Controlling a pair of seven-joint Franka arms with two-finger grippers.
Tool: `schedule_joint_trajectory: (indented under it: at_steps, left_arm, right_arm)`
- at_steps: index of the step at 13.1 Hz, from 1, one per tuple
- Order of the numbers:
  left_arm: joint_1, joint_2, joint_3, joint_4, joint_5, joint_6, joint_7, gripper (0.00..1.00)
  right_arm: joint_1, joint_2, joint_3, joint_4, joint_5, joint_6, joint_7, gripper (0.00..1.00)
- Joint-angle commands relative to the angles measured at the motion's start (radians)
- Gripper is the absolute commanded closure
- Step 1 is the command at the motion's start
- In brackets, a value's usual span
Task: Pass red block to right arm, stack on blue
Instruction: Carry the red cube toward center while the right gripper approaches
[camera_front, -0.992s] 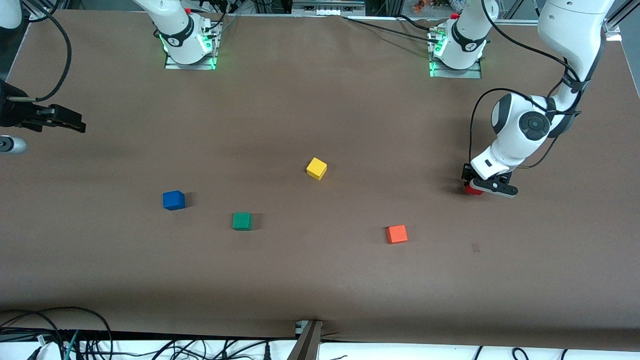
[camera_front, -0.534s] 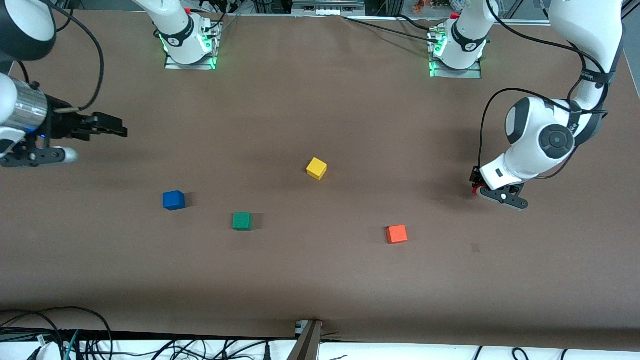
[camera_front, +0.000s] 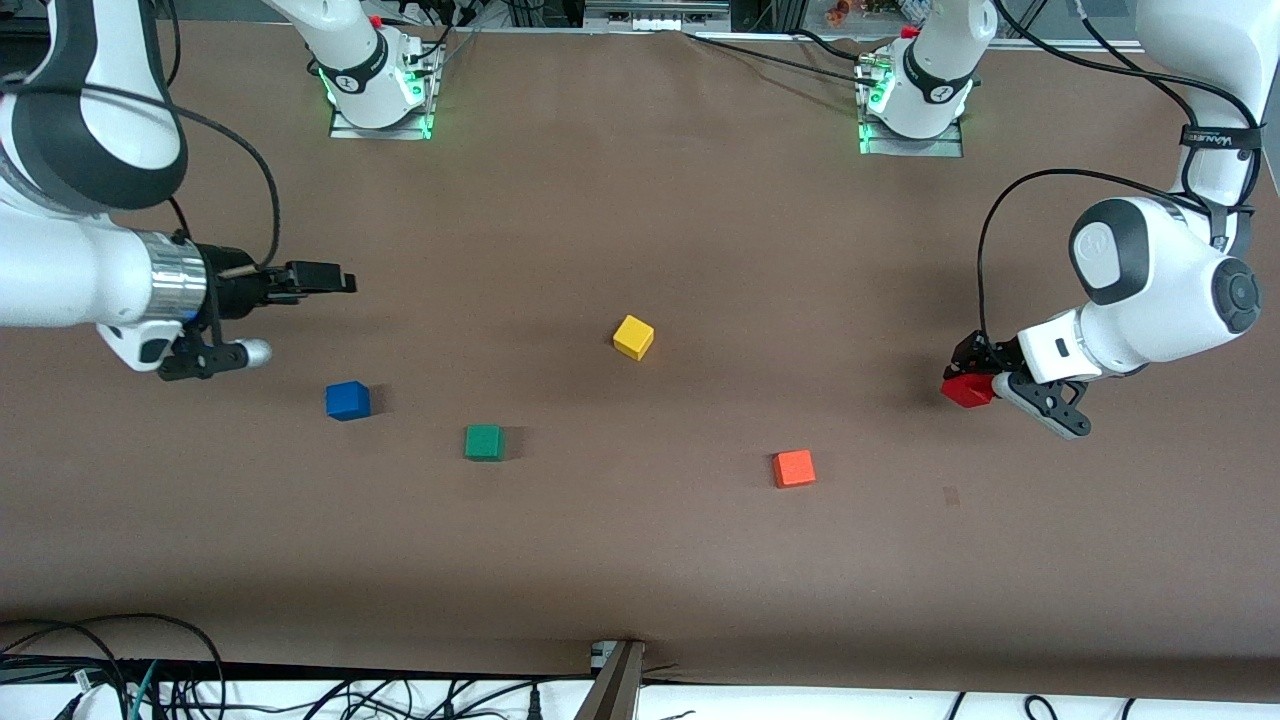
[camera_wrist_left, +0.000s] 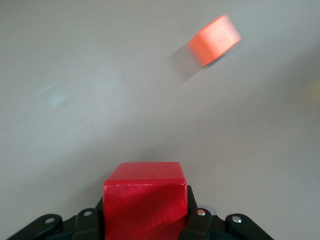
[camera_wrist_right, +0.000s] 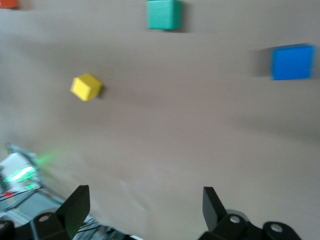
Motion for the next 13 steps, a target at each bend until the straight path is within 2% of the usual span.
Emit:
schedule_joint_trajectory:
  at_steps: [1,4,6,8,11,13]
  left_arm:
    - [0.01,0.029,-0.01,0.027,-0.21,-0.021,0.249,1.0]
    - [-0.002,0.037,-0.013,0.025,-0.475,-0.022,0.592,1.0]
    - [-0.001,0.04,-0.06,0.025,-0.597,-0.023,0.741,1.0]
    - [-0.005,0.048,-0.094,0.028,-0.664,-0.021,0.837,1.0]
    - [-0.008,0.086,-0.172,0.048,-0.853,-0.016,1.007,1.0]
    - [-0.037,0.144,-0.217,0.099,-1.012,-0.01,1.163,1.0]
  right_arm:
    - [-0.003,0.059,-0.004,0.002,0.135,0.003,-0.023,0.0]
    - [-0.003,0.145,-0.004,0.002,0.331,0.017,-0.107,0.0]
    - [-0.003,0.194,-0.004,-0.004,0.477,0.008,-0.17,0.0]
    - [-0.002,0.25,-0.004,-0.009,0.626,0.003,-0.229,0.0]
    - [0.032,0.317,-0.003,-0.01,0.758,0.029,-0.354,0.0]
    - [0.048,0.357,-0.003,-0.038,0.85,0.04,-0.426,0.0]
